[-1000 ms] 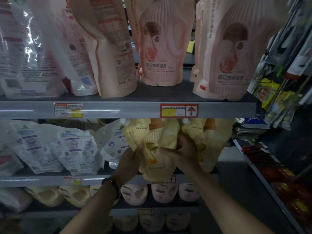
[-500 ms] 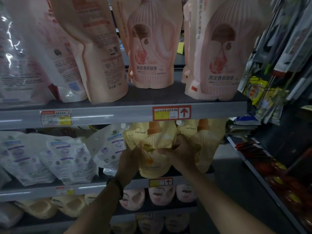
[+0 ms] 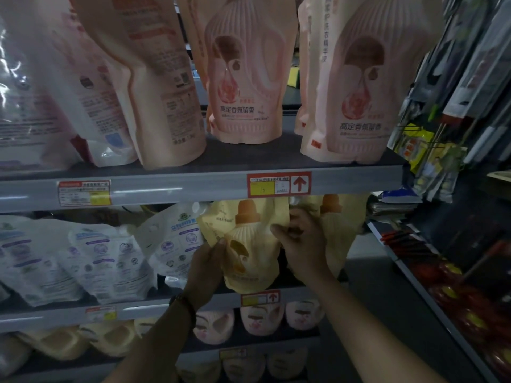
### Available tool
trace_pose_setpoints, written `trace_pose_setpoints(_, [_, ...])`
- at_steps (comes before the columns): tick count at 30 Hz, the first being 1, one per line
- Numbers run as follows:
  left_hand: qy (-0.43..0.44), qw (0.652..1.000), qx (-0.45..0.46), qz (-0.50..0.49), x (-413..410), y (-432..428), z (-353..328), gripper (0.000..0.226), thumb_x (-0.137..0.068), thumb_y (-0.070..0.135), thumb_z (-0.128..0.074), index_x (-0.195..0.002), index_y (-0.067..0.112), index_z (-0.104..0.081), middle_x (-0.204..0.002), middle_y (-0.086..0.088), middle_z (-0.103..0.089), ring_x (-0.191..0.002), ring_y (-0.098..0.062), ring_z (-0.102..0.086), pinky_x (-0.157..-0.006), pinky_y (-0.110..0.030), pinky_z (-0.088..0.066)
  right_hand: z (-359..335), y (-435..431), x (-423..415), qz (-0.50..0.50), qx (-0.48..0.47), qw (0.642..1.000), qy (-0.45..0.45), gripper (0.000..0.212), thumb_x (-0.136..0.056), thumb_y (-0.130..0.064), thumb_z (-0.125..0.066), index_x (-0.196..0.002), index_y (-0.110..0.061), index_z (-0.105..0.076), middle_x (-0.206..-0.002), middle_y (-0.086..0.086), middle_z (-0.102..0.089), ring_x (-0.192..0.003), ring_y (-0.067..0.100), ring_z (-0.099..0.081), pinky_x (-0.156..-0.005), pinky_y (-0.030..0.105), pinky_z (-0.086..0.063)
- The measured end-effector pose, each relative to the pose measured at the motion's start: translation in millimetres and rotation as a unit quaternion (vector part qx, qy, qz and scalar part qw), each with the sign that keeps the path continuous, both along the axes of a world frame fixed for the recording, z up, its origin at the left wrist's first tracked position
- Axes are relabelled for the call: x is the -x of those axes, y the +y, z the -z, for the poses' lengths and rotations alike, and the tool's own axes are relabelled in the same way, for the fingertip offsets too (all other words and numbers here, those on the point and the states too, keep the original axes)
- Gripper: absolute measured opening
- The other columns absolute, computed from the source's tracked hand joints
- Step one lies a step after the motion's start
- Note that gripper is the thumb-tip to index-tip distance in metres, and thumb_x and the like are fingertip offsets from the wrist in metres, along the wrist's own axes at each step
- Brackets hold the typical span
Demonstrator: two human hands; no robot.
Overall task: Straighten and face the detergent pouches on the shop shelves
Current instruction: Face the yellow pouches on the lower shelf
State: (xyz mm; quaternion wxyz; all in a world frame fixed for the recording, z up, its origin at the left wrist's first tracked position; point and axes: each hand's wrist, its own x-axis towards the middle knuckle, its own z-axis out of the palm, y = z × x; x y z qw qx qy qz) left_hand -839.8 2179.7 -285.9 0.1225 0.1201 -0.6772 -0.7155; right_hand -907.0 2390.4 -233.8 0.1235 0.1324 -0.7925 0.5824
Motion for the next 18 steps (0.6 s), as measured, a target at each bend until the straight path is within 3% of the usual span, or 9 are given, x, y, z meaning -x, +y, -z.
trace_pose_setpoints(4, [0.003, 1.000, -0.010, -0.010, 1, 1, -2, 0.030, -0.103, 0.041, -0.055, -0.110, 0.019, -0.073, -0.111, -0.015, -0.077, -0.109, -0.036, -0.074, -0.095, -0.071, -0.056, -5, -3, 5, 0.011, 0.007, 1.000, -0.012, 0.018, -0.088, -0.022, -0.083, -0.096, -0.027, -0.068, -0.088, -0.007, -0.073, -0.085, 0.013, -0.071, -0.076, 0.050, -0.063])
trace_pose_setpoints(6, [0.009, 1.000, -0.010, -0.006, 3, 4, -3, 0.030, -0.100, 0.044, -0.055, -0.104, 0.022, -0.075, -0.110, -0.015, -0.078, -0.108, -0.038, -0.074, -0.094, -0.071, -0.056, -5, -2, 10, 0.018, 0.022, 1.000, -0.004, 0.015, -0.089, -0.023, -0.081, -0.089, -0.026, -0.066, -0.085, -0.006, -0.072, -0.083, 0.017, -0.071, -0.072, 0.057, -0.062])
trace_pose_setpoints(9, [0.011, 1.000, -0.024, -0.009, 9, 7, -5, 0.031, -0.098, 0.048, -0.057, -0.105, 0.024, -0.076, -0.113, -0.016, -0.077, -0.112, -0.040, -0.072, -0.096, -0.072, -0.055, -10, -4, 11, 0.041, 0.029, 0.999, 0.018, 0.017, -0.090, -0.018, -0.080, -0.084, -0.021, -0.064, -0.083, -0.006, -0.071, -0.084, 0.017, -0.071, -0.074, 0.055, -0.062])
trace_pose_setpoints(13, [-0.009, 0.999, 0.016, -0.027, 19, 9, 2, 0.027, -0.105, 0.039, -0.055, -0.092, 0.025, -0.074, -0.102, -0.020, -0.075, -0.100, -0.039, -0.073, -0.094, -0.068, -0.056, -12, -3, 10, 0.076, 0.000, 0.996, 0.050, 0.020, -0.087, -0.010, -0.083, -0.079, -0.014, -0.066, -0.079, -0.007, -0.071, -0.079, 0.009, -0.068, -0.073, 0.038, -0.059])
trace_pose_setpoints(15, [-0.024, 0.998, 0.037, -0.033, 22, 12, 4, 0.031, -0.107, 0.033, -0.053, -0.087, 0.018, -0.071, -0.094, -0.022, -0.074, -0.091, -0.038, -0.071, -0.090, -0.064, -0.056, -11, -1, 11, 0.081, -0.046, 0.994, 0.063, 0.023, -0.087, -0.013, -0.084, -0.074, -0.015, -0.064, -0.075, -0.008, -0.069, -0.074, 0.008, -0.066, -0.069, 0.037, -0.058])
trace_pose_setpoints(18, [-0.042, 0.997, 0.062, -0.011, 25, 14, 2, 0.038, -0.103, 0.040, -0.052, -0.093, 0.007, -0.067, -0.086, -0.016, -0.073, -0.089, -0.039, -0.070, -0.084, -0.054, -0.059, -16, 4, 14, 0.101, -0.141, 0.983, 0.063, 0.029, -0.091, -0.025, -0.081, -0.071, -0.021, -0.061, -0.068, -0.009, -0.065, -0.065, 0.005, -0.063, -0.062, 0.035, -0.056])
